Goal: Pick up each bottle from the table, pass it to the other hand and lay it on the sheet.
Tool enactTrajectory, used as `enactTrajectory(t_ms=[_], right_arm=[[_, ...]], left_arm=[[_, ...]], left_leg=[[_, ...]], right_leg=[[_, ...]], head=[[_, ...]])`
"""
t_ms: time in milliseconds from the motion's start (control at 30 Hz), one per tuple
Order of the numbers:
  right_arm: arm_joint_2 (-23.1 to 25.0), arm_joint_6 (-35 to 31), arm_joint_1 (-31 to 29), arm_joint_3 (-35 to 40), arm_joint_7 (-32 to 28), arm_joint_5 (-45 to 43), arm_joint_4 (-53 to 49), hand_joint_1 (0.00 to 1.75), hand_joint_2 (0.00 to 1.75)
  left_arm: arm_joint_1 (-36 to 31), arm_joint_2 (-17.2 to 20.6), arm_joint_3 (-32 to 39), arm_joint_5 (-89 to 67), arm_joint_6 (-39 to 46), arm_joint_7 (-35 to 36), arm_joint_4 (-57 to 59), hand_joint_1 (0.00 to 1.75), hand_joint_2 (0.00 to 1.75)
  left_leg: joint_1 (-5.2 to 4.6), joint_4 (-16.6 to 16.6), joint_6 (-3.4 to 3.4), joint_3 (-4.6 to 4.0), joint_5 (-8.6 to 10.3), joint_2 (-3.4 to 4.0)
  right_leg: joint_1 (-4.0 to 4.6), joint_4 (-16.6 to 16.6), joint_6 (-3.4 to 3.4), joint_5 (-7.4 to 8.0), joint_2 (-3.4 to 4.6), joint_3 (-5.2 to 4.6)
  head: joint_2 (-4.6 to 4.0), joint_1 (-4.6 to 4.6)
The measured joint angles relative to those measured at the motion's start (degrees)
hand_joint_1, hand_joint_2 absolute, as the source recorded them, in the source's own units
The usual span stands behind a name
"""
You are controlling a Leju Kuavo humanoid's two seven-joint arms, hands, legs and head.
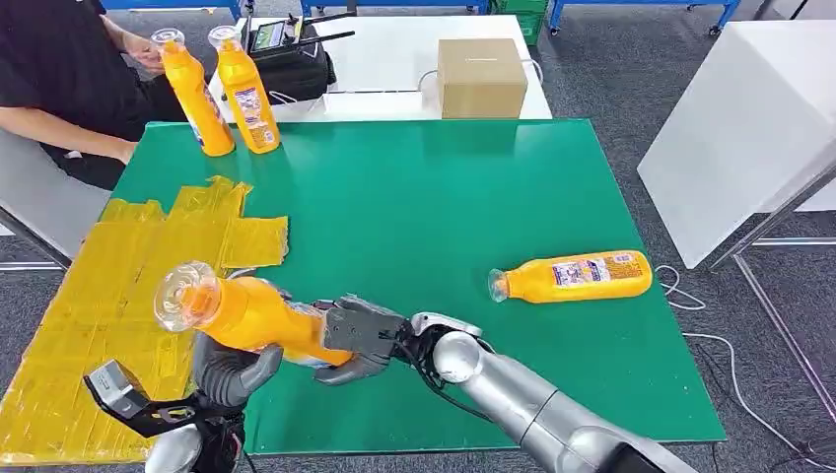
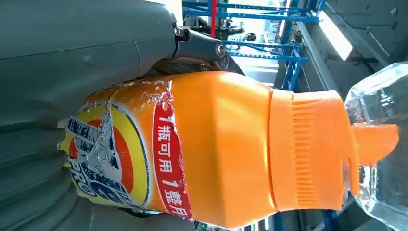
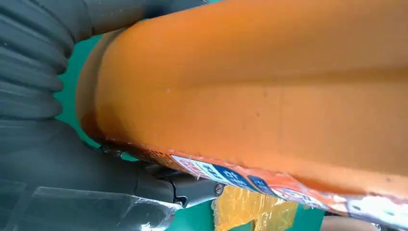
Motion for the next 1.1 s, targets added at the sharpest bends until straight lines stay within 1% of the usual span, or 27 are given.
enactTrajectory(t_ms=[633,667,767,800,833,867,900,933,967,1000,1033,1100], right_arm=[[0.07,0.0,-0.22,0.46,0.15,0.0,0.0,1.75,1.75],[0.07,0.0,-0.23,0.48,0.17,0.0,0.0,0.0,0.0],[0.11,0.0,-0.24,0.57,0.17,0.09,0.0,0.0,0.0],[-0.13,-1.25,0.04,0.57,0.0,0.33,-0.04,0.0,0.0],[-5.07,-5.59,2.85,-0.82,-0.88,0.72,-3.37,0.0,0.0],[-8.52,-9.21,6.37,-2.54,-3.44,0.77,-7.49,0.0,0.0],[-12.94,-10.76,9.79,-5.5,-6.35,0.94,-10.79,0.0,0.0],[-15.31,-10.51,11.79,-9.13,-8.29,1.51,-13.01,0.0,0.0],[-17.52,-9.33,13.53,-12.34,-9.03,2.63,-14.87,0.0,0.0],[-19.7,-8.42,15.24,-15.62,-8.92,3.92,-16.83,0.0,0.0],[-20.76,-7.93,16.5,-17.92,-8.81,4.67,-18.24,0.0,0.0],[-21.51,-7.41,18.09,-19.96,-8.24,5.86,-20.66,0.0,0.0]], left_arm=[[-0.14,0.09,0.0,0.0,-0.02,-0.02,0.0,1.75,1.75],[-0.15,0.09,0.0,0.0,-0.02,0.0,0.0,1.75,1.75],[-0.22,0.09,0.0,-0.04,-0.02,0.0,0.0,1.75,1.75],[-0.22,0.24,0.06,-2.1,1.36,0.95,0.0,1.75,1.75],[-0.27,1.94,1.05,-6.74,6.2,3.88,0.0,1.75,1.75],[-0.39,2.69,1.71,-12.4,10.32,4.59,-0.04,1.75,1.75],[-0.36,4.01,3.68,-22.69,18.42,3.94,0.04,1.75,1.75],[0.59,5.01,5.71,-30.96,24.27,3.38,0.55,1.75,1.75],[1.45,5.49,7.92,-37.8,31.12,3.13,0.96,1.75,1.75],[1.81,6.21,10.11,-42.07,34.77,2.91,1.18,1.75,1.75],[1.61,6.42,11.43,-42.74,35.07,2.86,1.27,1.75,1.75],[1.05,6.51,12.24,-41.66,32.5,2.88,1.31,1.75,1.75]], left_leg=[[0.0,0.0,0.0,0.0,0.0,0.0],[0.0,0.0,0.0,0.0,0.0,0.0],[0.0,0.0,0.0,0.0,0.0,0.0],[0.0,0.02,0.0,0.09,-0.01,0.01],[-0.01,0.03,0.0,0.09,0.0,-0.4],[0.07,0.02,0.03,0.14,0.01,-1.04],[0.02,0.02,0.03,0.11,0.02,-1.42],[-0.01,0.02,0.04,0.07,0.01,-1.3],[0.0,0.02,0.05,-0.03,-0.01,-0.93],[-0.01,0.02,0.06,-0.09,-0.03,-0.65],[-0.05,0.02,0.07,-0.11,-0.03,-0.49],[-0.06,0.02,0.07,-0.05,-0.04,-0.43]], right_leg=[[0.0,0.0,0.0,0.0,0.0,0.0],[0.0,0.0,0.0,0.0,0.0,0.0],[0.0,0.0,0.0,0.0,0.0,0.0],[0.02,-0.05,0.0,0.0,0.01,-0.16],[0.03,-0.15,0.01,-0.02,-0.32,0.07],[0.11,-0.2,0.03,-0.14,-0.85,0.42],[0.02,-0.17,0.16,-0.25,-1.34,0.63],[0.0,-0.15,0.13,-0.22,-1.25,0.51],[-0.01,-0.15,0.15,-0.17,-0.89,0.34],[-0.02,-0.17,0.25,-0.08,-0.57,0.22],[-0.05,-0.17,0.24,-0.06,-0.43,0.13],[-0.05,-0.18,0.23,-0.05,-0.42,0.12]], head=[[0.0,0.0],[0.0,0.0],[0.0,0.0],[0.0,-0.02],[0.0,-0.37],[0.0,-0.31],[0.0,0.09],[0.0,0.02],[0.0,0.09],[0.0,0.13],[0.0,-0.04],[0.0,0.0]])
